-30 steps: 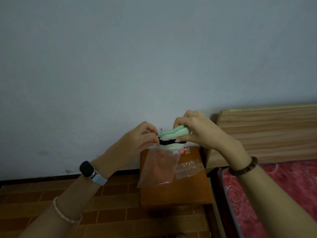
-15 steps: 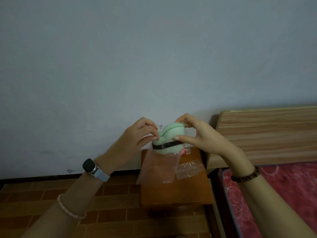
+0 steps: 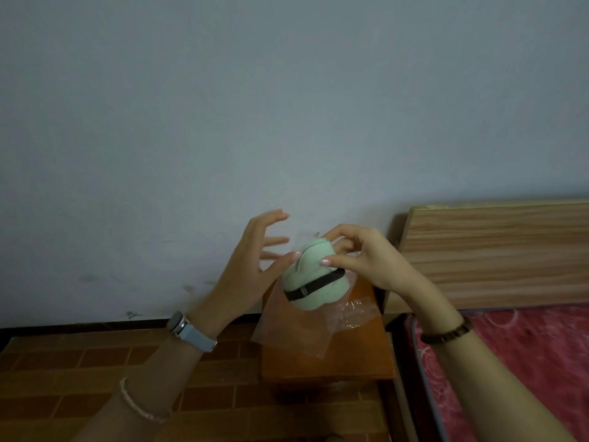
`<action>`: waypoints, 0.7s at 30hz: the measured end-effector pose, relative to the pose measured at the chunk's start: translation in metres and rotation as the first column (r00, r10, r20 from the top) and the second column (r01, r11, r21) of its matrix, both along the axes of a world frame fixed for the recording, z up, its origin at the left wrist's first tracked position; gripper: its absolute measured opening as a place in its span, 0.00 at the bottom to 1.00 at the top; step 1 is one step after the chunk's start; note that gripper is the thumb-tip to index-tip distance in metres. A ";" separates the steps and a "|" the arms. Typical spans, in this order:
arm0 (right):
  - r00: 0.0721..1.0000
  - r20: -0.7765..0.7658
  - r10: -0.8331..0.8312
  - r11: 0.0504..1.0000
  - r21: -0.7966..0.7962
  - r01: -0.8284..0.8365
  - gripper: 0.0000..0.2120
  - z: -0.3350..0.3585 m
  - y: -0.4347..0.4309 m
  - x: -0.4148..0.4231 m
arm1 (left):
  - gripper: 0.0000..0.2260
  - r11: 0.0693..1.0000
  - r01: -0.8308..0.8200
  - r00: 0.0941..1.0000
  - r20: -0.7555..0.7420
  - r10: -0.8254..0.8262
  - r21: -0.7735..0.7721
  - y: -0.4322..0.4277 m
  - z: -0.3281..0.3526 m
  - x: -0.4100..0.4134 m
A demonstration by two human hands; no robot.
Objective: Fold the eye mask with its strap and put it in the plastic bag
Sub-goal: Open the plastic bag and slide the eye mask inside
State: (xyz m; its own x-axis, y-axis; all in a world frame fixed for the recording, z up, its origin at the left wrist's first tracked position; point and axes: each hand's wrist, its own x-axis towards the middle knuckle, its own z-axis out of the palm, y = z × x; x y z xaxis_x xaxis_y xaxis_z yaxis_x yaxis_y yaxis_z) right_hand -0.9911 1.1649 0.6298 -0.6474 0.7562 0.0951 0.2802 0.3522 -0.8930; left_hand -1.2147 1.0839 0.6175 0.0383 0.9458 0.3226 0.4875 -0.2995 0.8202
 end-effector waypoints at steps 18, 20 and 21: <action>0.996 0.092 -0.009 0.997 0.075 0.002 0.05 -0.001 0.003 -0.007 | 0.19 0.921 -0.238 0.926 0.213 0.311 -0.308 -0.010 -0.036 0.029; 0.992 0.126 0.021 0.994 0.101 -0.034 0.05 0.002 0.004 -0.007 | 0.19 0.917 -0.227 0.920 0.237 0.312 -0.329 -0.009 -0.035 0.030; 0.989 0.146 0.033 0.993 0.109 -0.050 0.06 0.003 0.004 -0.008 | 0.19 0.915 -0.223 0.916 0.248 0.315 -0.337 -0.009 -0.034 0.031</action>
State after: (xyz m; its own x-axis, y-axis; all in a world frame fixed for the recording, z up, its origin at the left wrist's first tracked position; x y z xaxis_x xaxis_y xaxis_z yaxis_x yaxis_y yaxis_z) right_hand -0.9987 1.1690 0.6328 -0.6911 0.7181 0.0818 0.3857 0.4622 -0.7985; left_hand -1.1835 1.0752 0.5834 -0.2833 0.9589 -0.0160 0.2407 0.0872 0.9667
